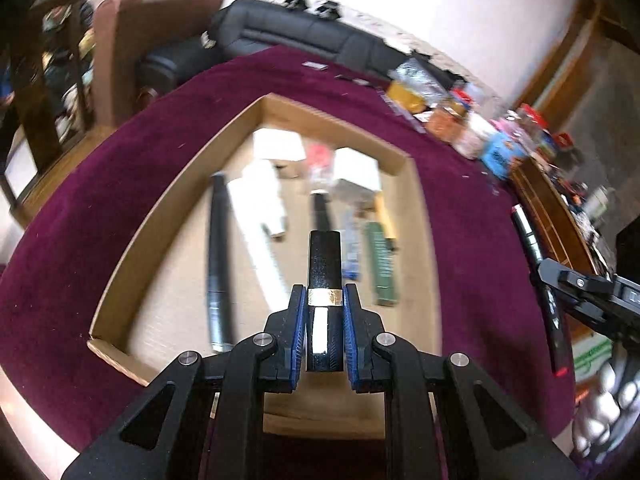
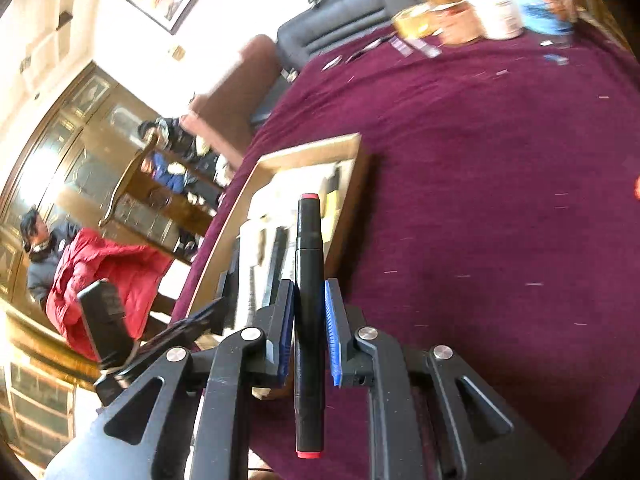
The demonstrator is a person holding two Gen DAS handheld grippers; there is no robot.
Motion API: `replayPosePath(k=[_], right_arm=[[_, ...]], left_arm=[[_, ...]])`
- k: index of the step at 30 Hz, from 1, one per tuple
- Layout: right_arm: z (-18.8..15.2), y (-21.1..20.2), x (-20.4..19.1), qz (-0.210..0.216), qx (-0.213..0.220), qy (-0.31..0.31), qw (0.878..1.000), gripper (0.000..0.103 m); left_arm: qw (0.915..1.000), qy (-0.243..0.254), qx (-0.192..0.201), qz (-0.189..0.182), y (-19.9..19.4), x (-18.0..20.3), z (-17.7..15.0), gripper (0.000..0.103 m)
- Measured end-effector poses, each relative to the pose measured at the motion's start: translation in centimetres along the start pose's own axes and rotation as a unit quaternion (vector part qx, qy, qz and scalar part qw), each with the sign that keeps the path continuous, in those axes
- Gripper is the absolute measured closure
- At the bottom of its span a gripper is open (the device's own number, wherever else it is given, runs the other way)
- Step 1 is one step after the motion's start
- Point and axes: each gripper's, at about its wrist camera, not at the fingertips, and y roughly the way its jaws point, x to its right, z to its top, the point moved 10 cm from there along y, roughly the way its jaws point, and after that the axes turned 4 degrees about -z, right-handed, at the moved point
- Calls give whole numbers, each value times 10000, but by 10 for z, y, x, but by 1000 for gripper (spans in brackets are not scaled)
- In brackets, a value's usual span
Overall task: Organize rigid objects
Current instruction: 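Carry the lipstick and red-tipped marker over the tray with both grippers, then lower lipstick and marker into the tray and open both grippers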
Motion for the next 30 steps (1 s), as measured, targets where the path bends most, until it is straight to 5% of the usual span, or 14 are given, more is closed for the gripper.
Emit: replayPosePath(k=[4, 10, 13, 18, 27, 30], right_arm=[[-9, 48, -32, 22, -467, -116, 9988, 90], [-17, 110, -56, -374, -843, -372, 9950, 90], [-16, 127, -54, -668, -836, -440, 9933, 90], [-11, 139, -47, -909, -867, -399, 9913, 90], [-12, 131, -55, -1270, -423, -801, 9878, 90], [-10, 120, -59, -1347, -153, -948, 9862, 82]], left_arm=[[9994, -241, -170, 154, 19, -23, -5, 89], [9980, -136, 103, 603, 17, -43, -2, 87], [9978, -10, 230, 614, 13, -43, -1, 78], [9955, 103, 548, 763, -6, -40, 3, 47], [9820, 221, 979, 1603, -39, -56, 8, 32], [9754, 297, 1112, 1880, -46, -59, 10, 27]])
